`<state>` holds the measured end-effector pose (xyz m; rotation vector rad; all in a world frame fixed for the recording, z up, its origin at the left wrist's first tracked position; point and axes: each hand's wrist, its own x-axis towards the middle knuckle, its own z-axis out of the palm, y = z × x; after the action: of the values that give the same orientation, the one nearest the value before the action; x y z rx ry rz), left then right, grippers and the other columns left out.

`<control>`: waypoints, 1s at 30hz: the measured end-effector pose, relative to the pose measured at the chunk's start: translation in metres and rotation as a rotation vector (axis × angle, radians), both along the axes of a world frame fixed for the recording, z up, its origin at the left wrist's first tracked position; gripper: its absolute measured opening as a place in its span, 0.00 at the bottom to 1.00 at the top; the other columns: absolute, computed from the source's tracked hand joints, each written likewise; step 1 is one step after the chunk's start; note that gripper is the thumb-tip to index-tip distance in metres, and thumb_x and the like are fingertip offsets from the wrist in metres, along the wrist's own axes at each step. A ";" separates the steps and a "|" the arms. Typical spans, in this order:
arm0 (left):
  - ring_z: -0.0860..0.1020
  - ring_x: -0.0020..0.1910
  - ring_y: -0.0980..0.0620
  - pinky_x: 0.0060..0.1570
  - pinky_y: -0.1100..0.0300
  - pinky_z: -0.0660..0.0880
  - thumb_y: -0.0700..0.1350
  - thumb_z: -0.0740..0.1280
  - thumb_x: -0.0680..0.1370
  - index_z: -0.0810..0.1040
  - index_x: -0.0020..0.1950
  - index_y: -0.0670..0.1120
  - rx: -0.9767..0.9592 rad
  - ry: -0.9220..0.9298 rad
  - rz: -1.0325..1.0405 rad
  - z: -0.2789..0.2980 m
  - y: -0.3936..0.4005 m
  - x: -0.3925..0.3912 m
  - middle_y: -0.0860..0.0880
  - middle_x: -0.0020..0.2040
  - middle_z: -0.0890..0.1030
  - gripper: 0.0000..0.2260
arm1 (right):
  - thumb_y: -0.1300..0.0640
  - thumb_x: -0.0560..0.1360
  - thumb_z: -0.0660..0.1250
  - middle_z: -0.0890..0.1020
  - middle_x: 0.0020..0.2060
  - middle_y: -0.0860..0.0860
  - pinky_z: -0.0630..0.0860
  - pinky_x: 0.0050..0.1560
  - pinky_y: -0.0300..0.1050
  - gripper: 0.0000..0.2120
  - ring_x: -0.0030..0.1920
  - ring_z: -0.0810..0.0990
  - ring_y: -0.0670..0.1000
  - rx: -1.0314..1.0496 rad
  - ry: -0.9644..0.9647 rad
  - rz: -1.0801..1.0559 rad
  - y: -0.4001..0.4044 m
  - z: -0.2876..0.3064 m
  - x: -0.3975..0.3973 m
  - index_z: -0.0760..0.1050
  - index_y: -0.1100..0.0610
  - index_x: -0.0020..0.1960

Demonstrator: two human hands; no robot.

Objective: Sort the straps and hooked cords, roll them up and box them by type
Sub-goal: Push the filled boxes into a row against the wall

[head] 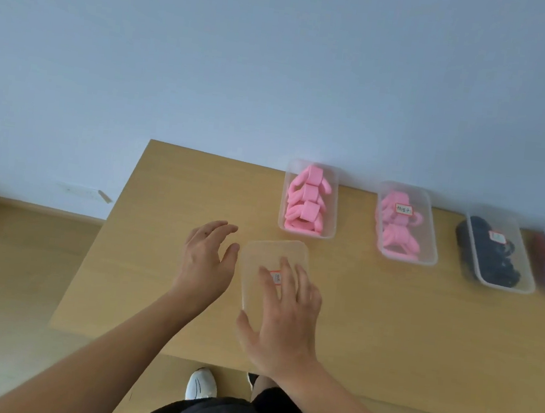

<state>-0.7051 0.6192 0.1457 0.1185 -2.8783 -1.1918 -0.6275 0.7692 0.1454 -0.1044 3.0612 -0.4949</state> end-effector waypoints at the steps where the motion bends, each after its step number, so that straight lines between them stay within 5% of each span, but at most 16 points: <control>1: 0.74 0.67 0.45 0.65 0.60 0.66 0.39 0.69 0.80 0.82 0.64 0.44 0.016 -0.015 0.026 0.004 0.003 -0.008 0.47 0.65 0.80 0.13 | 0.39 0.68 0.66 0.70 0.73 0.59 0.68 0.63 0.65 0.32 0.72 0.67 0.64 -0.012 0.060 -0.012 0.003 0.007 -0.013 0.73 0.52 0.69; 4: 0.77 0.62 0.50 0.63 0.57 0.72 0.43 0.66 0.82 0.81 0.65 0.47 0.129 -0.130 0.091 0.018 0.017 -0.034 0.51 0.63 0.81 0.12 | 0.36 0.69 0.63 0.68 0.74 0.57 0.67 0.64 0.65 0.33 0.73 0.65 0.63 0.021 0.084 -0.093 0.017 0.022 -0.065 0.71 0.50 0.70; 9: 0.79 0.51 0.62 0.48 0.67 0.72 0.48 0.65 0.83 0.82 0.62 0.51 0.331 -0.302 0.145 0.030 0.051 -0.072 0.57 0.54 0.83 0.11 | 0.34 0.70 0.59 0.64 0.76 0.58 0.62 0.65 0.64 0.35 0.76 0.59 0.63 0.114 -0.019 -0.106 0.038 0.017 -0.133 0.68 0.50 0.72; 16: 0.84 0.49 0.55 0.54 0.53 0.82 0.48 0.69 0.79 0.85 0.55 0.51 0.491 -0.421 0.203 0.021 0.076 -0.114 0.55 0.46 0.86 0.07 | 0.35 0.72 0.57 0.69 0.72 0.58 0.66 0.60 0.62 0.31 0.71 0.66 0.64 0.133 0.002 -0.117 0.047 0.002 -0.184 0.72 0.52 0.68; 22: 0.81 0.37 0.54 0.41 0.57 0.79 0.44 0.74 0.77 0.86 0.44 0.48 0.514 -0.427 0.265 0.009 0.081 -0.129 0.53 0.37 0.85 0.02 | 0.32 0.76 0.57 0.71 0.70 0.60 0.64 0.61 0.62 0.33 0.69 0.69 0.65 0.163 0.066 -0.035 0.061 -0.008 -0.184 0.72 0.53 0.71; 25: 0.80 0.38 0.49 0.40 0.53 0.81 0.42 0.75 0.77 0.86 0.45 0.44 0.622 -0.501 0.293 0.005 0.079 -0.130 0.46 0.40 0.85 0.02 | 0.32 0.79 0.56 0.66 0.74 0.62 0.56 0.74 0.65 0.33 0.75 0.62 0.66 0.138 0.059 0.028 0.072 -0.016 -0.181 0.68 0.53 0.75; 30: 0.83 0.44 0.46 0.45 0.50 0.83 0.43 0.75 0.77 0.82 0.57 0.50 0.530 -0.434 0.249 -0.004 0.080 -0.127 0.51 0.44 0.82 0.10 | 0.41 0.80 0.54 0.68 0.73 0.65 0.59 0.75 0.65 0.29 0.73 0.65 0.69 0.136 0.080 0.046 0.072 -0.017 -0.181 0.70 0.57 0.74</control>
<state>-0.8321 0.6987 0.1421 0.8075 -2.6475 -2.0405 -0.8082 0.8413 0.1288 -0.1933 3.1506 -0.2859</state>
